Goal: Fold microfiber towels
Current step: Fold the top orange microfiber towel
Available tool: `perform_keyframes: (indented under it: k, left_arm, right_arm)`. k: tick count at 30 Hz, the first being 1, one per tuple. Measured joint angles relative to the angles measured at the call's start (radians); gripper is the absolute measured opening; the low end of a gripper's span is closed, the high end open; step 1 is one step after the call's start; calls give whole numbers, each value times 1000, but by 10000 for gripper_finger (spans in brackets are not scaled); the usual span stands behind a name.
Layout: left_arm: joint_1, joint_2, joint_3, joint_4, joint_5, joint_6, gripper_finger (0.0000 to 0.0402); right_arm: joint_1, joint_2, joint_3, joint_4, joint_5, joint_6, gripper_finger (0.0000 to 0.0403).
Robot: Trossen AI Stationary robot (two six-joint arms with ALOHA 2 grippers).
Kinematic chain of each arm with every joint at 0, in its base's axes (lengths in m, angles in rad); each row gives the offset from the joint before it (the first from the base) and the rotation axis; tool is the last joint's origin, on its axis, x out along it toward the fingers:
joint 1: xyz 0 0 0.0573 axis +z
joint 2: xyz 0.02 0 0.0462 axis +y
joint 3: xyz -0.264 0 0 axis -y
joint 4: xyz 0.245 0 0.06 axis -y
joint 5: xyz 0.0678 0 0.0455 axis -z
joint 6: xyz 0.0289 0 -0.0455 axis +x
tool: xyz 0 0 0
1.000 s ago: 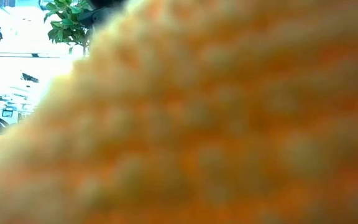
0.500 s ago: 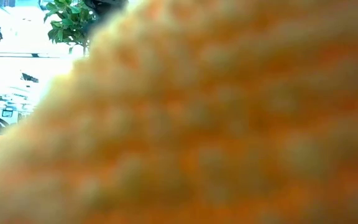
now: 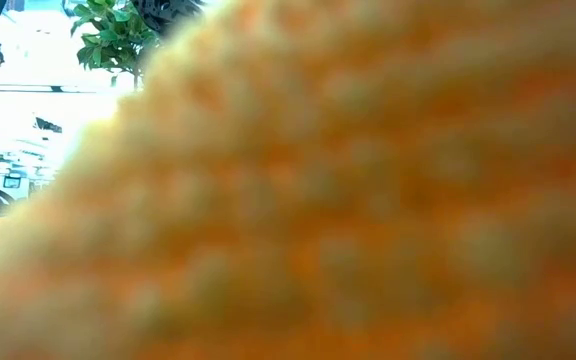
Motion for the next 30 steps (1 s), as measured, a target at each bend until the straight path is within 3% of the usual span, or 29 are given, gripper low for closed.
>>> perform_keyframes:
  k: [7, 9, 21, 30]
  left_arm:
    - [-2, -11, -3, -3, 27, -21, 12]
    - [-2, -21, -5, -18, 31, -29, 7]
    - [1, -31, -5, -26, 31, -79, 41]
    - [1, -31, -5, -24, 66, -76, 93]
  right_arm:
    - [-4, 0, 0, -3, 0, 0, 8]
    - [-4, 0, 0, -3, 0, 0, 8]
    - [-4, 0, 0, -2, -1, 0, 8]
    - [-4, 0, 0, -2, -1, 0, 8]
